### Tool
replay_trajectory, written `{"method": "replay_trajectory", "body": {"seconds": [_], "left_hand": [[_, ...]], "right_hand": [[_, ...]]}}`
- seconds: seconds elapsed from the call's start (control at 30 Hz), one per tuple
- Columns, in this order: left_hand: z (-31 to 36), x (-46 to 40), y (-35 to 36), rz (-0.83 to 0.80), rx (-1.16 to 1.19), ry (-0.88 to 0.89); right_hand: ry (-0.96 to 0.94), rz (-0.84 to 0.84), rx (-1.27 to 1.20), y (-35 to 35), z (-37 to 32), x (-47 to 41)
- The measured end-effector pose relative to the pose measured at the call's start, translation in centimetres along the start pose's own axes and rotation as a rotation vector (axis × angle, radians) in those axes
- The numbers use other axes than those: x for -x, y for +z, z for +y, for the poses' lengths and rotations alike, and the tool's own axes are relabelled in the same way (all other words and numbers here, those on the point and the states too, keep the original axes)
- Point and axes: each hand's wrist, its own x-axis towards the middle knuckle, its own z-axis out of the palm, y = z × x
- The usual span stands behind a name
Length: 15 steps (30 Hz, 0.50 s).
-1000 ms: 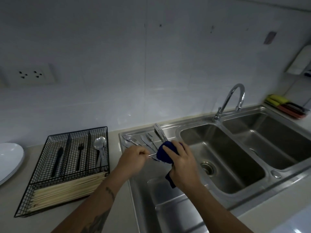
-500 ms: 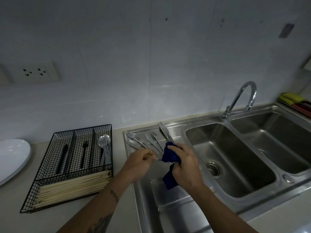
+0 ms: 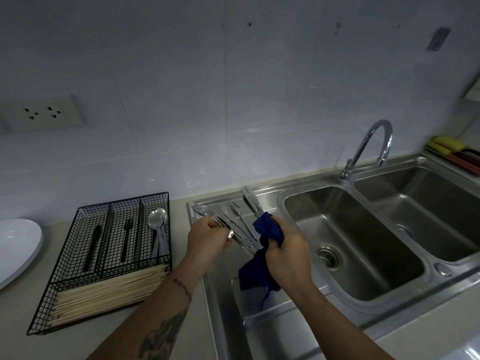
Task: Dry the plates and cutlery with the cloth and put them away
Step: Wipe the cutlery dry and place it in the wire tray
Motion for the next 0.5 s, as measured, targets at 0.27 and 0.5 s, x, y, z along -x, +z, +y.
{"method": "replay_trajectory", "body": {"seconds": [0.27,0.5], "left_hand": [[1.8,1.9,0.2,-0.070,0.484,-0.216],[0.5,1.8,-1.5,-0.196,0.595,-0.322]], "right_hand": [[-0.324,-0.067,0.406,2.1,0.2,1.3],[-0.358,-0.085,0.527,0.5,1.1,0.6]]}}
